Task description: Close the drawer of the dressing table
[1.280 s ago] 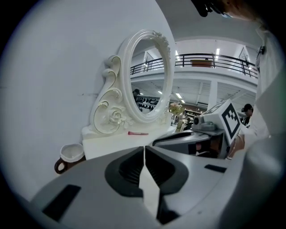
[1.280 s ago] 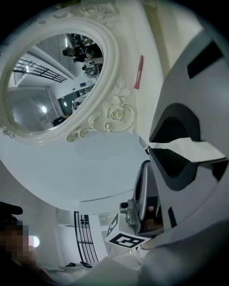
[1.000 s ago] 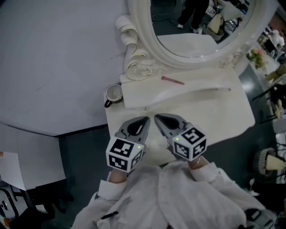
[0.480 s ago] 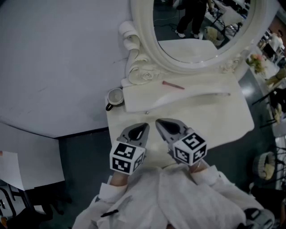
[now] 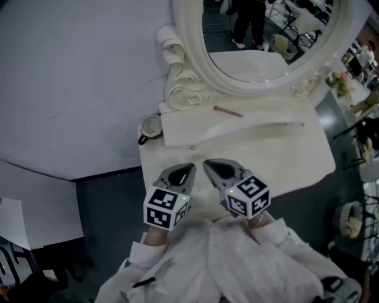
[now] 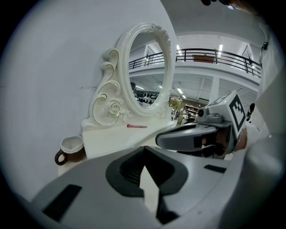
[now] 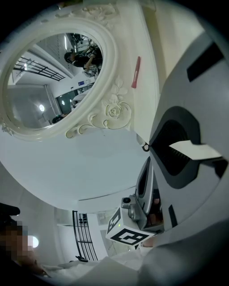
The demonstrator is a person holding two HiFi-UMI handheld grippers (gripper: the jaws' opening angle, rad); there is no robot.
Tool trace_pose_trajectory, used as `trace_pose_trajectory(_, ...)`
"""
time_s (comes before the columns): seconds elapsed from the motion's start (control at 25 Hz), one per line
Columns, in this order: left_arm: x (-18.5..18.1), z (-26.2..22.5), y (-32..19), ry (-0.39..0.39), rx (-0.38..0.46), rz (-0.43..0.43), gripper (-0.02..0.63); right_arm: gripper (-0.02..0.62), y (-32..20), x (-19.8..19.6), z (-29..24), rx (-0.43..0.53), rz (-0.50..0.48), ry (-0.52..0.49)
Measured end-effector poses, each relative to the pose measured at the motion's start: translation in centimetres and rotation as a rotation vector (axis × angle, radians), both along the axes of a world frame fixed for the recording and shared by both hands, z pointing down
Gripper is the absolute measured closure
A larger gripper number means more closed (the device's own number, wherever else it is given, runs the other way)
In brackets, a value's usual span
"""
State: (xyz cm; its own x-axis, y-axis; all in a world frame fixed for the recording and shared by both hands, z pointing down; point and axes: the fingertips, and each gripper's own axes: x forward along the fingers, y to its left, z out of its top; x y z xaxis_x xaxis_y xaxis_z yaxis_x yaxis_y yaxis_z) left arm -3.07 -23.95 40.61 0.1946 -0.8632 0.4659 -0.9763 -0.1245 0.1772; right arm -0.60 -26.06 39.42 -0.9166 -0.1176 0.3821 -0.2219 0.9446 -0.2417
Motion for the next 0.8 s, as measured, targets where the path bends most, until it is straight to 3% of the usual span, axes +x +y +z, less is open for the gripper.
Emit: trace_pose_trajectory(0.8, 0.62, 0.53, 0.33, -0.012, -0.014, 0.032, 0.6, 0.589, 0.77, -0.24, -0.15, 0.0, -0.022, 0.005)
